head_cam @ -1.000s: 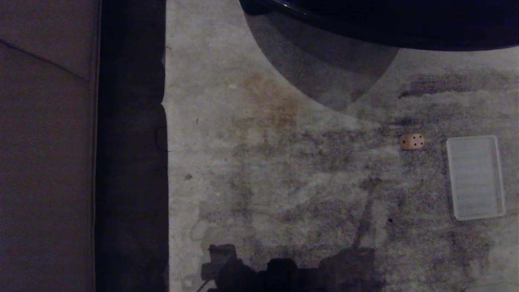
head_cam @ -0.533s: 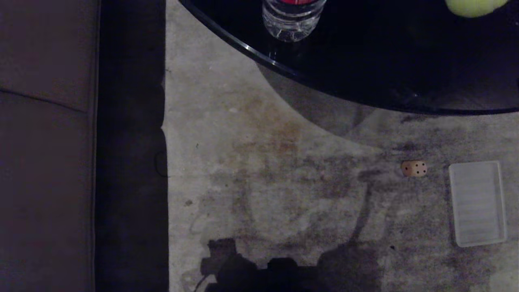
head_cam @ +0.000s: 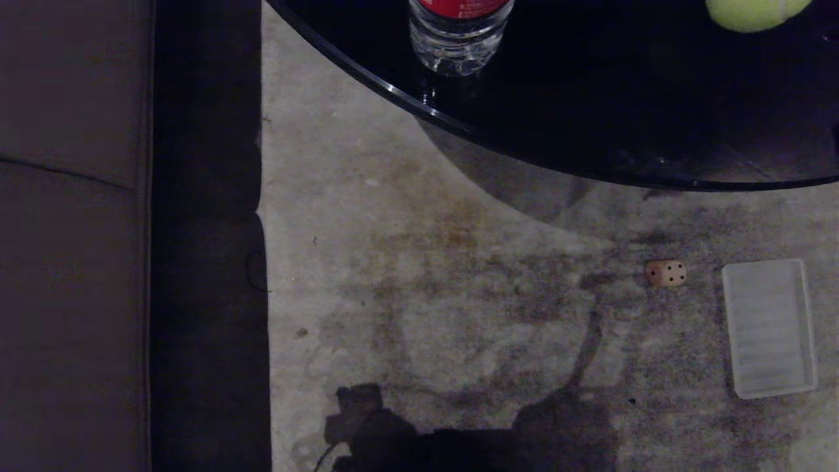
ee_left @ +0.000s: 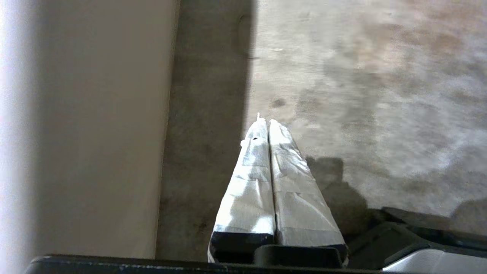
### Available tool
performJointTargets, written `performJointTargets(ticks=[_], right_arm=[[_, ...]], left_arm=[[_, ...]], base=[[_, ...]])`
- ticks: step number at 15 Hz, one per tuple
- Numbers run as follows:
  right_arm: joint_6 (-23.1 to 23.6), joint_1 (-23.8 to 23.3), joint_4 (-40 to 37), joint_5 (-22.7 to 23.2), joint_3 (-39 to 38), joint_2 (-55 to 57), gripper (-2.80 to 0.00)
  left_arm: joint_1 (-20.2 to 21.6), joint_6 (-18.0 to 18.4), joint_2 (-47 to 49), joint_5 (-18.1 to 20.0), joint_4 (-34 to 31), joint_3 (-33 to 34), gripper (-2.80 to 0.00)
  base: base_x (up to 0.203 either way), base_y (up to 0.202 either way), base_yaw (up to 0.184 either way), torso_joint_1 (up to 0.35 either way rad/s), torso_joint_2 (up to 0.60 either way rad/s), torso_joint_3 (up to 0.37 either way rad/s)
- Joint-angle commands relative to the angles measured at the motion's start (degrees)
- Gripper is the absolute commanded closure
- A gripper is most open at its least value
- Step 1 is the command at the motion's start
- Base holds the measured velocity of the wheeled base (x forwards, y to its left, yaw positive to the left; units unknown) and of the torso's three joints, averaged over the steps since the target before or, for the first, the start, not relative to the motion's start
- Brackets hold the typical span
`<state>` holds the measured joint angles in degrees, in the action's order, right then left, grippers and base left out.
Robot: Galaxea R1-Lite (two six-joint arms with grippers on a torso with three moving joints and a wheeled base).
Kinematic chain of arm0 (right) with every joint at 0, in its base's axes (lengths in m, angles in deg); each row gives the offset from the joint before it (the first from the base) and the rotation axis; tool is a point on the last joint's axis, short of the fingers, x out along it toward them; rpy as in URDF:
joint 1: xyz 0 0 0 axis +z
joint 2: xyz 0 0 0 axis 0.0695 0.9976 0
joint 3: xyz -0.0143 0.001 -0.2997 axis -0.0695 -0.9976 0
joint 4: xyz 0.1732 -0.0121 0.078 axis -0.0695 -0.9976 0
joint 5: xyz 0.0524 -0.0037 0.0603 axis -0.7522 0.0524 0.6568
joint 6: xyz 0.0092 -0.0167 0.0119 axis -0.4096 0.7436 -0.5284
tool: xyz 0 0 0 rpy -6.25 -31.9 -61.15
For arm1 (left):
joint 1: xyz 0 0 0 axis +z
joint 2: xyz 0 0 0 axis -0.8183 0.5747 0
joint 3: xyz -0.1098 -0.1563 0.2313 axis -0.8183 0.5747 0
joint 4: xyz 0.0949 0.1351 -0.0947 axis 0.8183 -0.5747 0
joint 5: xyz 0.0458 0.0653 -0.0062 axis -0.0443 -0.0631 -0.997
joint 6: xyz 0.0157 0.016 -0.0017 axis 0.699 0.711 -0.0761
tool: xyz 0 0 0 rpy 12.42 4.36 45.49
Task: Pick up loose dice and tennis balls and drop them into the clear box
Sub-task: Pick up toys out of the box
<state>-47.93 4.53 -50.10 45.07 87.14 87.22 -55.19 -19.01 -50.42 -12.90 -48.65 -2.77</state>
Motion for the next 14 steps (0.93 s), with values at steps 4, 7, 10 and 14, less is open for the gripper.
performJointTargets(ticks=[4, 7, 10, 14], right_arm=[[0.0, 0.1, 0.0, 0.0, 0.0, 0.0, 0.0], [0.1, 0.1, 0.0, 0.0, 0.0, 0.0, 0.0], [0.0, 0.1, 0.0, 0.0, 0.0, 0.0, 0.0], [0.3, 0.1, -0.1, 0.0, 0.1, 0.0, 0.0]], left_arm=[[0.0, 0.0, 0.1, 0.1, 0.0, 0.1, 0.0], [0.0, 0.0, 0.1, 0.1, 0.0, 0.1, 0.0], [0.0, 0.0, 0.1, 0.0, 0.0, 0.1, 0.0], [0.0, -0.1, 0.1, 0.1, 0.1, 0.1, 0.0]], base=[[-0.001, 0.008, -0.141, 0.003, 0.0, 0.001], [0.001, 0.012, -0.162, 0.003, 0.0, 0.004], [-0.001, 0.003, -0.096, 0.003, 0.0, 0.002], [0.0, 0.0, 0.0, 0.0, 0.0, 0.0]])
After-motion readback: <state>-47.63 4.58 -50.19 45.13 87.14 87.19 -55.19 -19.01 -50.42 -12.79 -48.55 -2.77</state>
